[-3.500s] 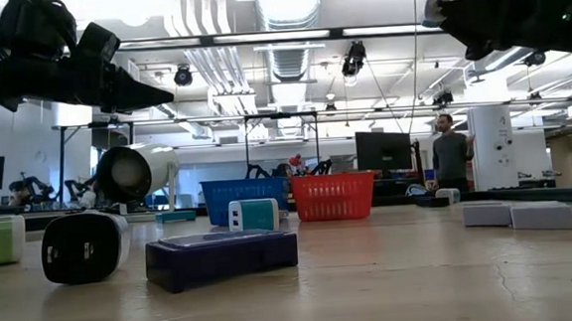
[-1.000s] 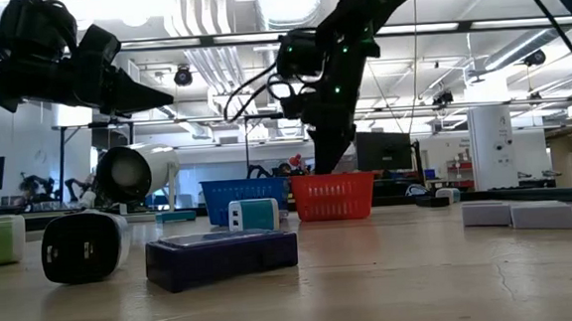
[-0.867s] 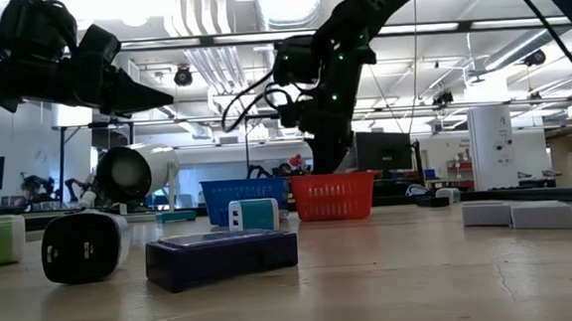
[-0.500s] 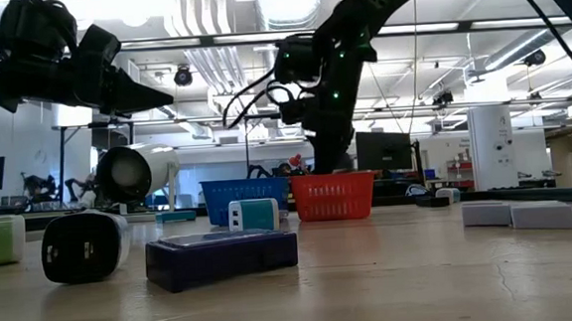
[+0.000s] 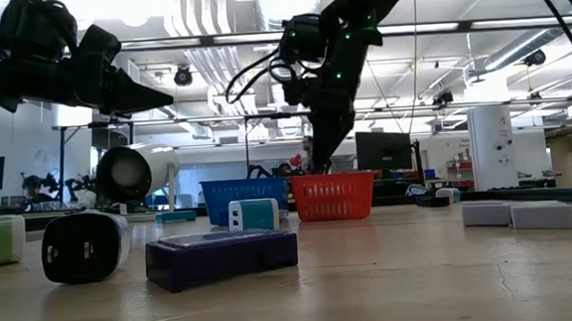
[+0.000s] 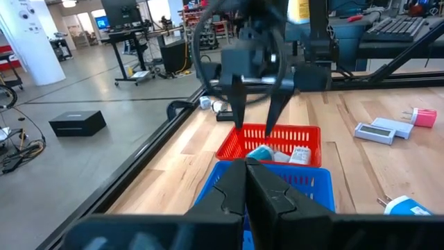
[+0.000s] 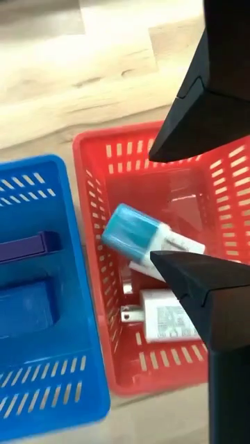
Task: Pick & Place Office items
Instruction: Put the middle light blue charger adapter into the red bin, then put the light blue digital clock into the blue bin
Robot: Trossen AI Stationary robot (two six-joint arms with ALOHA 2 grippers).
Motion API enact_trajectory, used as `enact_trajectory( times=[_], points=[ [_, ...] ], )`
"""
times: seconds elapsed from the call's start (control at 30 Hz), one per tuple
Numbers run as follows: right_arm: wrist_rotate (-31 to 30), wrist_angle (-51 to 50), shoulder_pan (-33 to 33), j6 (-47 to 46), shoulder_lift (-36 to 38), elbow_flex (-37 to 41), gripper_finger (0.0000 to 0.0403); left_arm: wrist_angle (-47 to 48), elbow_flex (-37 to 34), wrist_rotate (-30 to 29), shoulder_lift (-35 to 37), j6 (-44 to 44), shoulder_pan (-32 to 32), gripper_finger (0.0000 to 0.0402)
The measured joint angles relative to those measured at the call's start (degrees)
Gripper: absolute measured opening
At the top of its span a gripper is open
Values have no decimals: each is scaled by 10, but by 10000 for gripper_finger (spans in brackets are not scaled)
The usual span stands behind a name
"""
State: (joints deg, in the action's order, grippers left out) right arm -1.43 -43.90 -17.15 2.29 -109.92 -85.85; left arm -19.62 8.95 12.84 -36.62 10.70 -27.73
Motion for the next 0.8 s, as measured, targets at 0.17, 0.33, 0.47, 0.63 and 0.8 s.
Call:
enact_trajectory(
  times=[0.17, 0.33, 0.47, 0.63, 0.8],
  points=[
    [15, 41, 9, 1, 74, 22, 216, 5, 0, 0, 0, 0, 0, 12],
    [80, 246, 24, 10, 225, 136, 205, 8, 0, 0, 0, 0, 0, 12],
    [86, 411, 14, 0, 373, 267, 186, 9, 0, 0, 0, -3, 0, 12],
    [104, 522, -4, -33, 555, 421, 150, 9, 0, 3, 0, -7, 0, 12],
    [102, 604, -8, -48, 695, 550, 106, 3, 0, 3, 0, -4, 0, 12]
  ],
)
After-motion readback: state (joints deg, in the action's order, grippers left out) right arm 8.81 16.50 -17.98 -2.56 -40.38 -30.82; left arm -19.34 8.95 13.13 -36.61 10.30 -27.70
